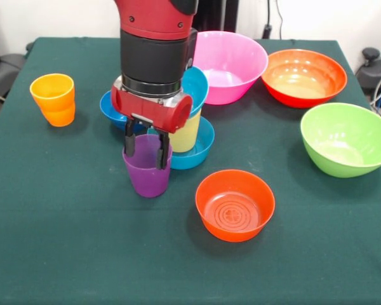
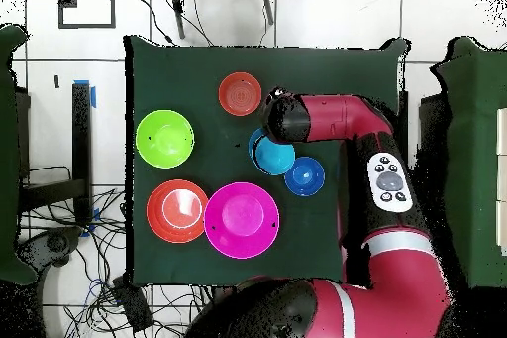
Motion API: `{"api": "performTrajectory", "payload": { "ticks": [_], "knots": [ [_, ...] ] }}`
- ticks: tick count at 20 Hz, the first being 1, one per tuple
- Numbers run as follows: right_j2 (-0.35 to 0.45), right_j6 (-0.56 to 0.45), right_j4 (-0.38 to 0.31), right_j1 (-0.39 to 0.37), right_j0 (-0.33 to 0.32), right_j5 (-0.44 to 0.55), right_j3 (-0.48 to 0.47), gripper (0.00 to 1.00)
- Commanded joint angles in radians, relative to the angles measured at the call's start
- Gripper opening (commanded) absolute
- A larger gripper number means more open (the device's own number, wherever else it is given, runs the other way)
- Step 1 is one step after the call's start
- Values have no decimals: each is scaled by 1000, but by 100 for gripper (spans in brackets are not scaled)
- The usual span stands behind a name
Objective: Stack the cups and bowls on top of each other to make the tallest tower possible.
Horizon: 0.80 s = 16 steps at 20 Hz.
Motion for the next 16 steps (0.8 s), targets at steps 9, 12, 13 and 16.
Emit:
{"api": "performTrajectory", "payload": {
  "ticks": [9,12,13,16],
  "knots": [
    [-3,-17,-39,35,34,-54,8,100],
    [-1,-20,-50,64,27,-84,-1,100],
    [4,-49,-52,77,26,-49,-18,100],
    [7,-80,-66,101,23,-43,-41,100]
  ]
}}
